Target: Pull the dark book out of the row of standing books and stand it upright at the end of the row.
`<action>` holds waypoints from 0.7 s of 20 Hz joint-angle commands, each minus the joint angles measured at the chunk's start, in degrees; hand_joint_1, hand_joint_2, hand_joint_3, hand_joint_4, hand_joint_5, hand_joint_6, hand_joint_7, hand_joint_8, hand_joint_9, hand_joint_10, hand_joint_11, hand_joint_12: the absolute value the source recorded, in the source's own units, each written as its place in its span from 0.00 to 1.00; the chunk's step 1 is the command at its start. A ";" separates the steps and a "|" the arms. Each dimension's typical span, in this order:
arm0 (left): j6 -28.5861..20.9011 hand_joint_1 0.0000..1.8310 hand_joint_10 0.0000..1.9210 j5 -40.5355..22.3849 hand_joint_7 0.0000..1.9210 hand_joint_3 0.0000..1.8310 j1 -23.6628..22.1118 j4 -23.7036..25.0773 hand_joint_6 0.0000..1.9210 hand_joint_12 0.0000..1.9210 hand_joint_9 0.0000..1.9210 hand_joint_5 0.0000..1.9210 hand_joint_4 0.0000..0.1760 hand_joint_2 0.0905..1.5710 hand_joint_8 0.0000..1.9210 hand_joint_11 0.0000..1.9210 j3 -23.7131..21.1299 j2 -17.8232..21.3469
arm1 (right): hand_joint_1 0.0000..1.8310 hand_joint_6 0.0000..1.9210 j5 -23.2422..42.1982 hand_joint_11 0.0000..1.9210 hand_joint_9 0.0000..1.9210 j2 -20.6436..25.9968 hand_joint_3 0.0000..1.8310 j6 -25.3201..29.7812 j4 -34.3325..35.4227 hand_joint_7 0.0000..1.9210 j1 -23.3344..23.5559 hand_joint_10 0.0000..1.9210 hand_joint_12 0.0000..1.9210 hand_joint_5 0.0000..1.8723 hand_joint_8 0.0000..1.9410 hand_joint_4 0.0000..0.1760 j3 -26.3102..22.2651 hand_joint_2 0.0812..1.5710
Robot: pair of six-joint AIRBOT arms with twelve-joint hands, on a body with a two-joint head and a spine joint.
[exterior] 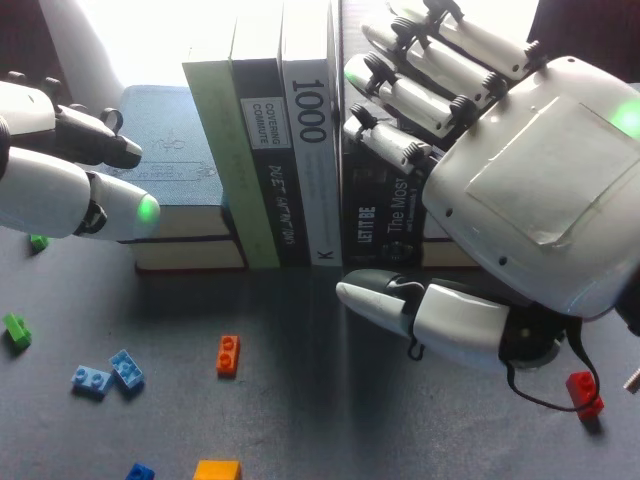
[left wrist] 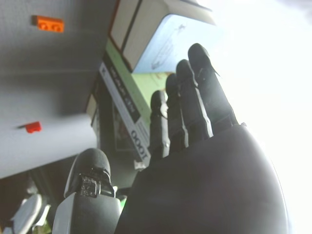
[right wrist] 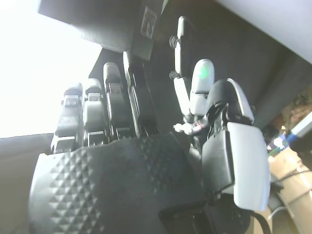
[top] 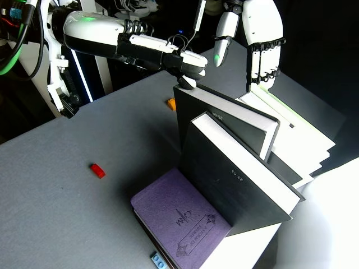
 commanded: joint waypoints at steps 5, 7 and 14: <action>0.01 0.02 0.00 -4.15 0.16 0.00 -0.76 1.81 0.00 0.04 0.17 0.13 0.39 0.78 0.00 0.20 0.08 0.45 | 0.00 0.15 -4.19 0.00 0.00 0.81 0.00 -6.17 10.80 0.10 -1.49 0.00 0.00 0.34 0.01 0.00 -0.13 0.71; 0.01 0.01 0.00 -4.15 0.15 0.00 -0.76 1.81 0.00 0.04 0.17 0.14 0.37 0.78 0.00 0.20 0.07 0.45 | 0.00 0.15 -4.20 0.00 0.00 1.03 0.00 -6.90 11.35 0.08 -2.04 0.00 0.00 0.34 0.00 0.00 -0.58 0.71; 0.01 0.00 0.00 -4.15 0.14 0.00 -0.77 1.82 0.00 0.02 0.17 0.13 0.36 0.78 0.00 0.20 0.09 0.45 | 0.00 0.14 -4.09 0.00 0.00 1.64 0.00 -8.58 11.39 0.07 -3.46 0.00 0.00 0.33 0.00 0.00 -4.15 0.71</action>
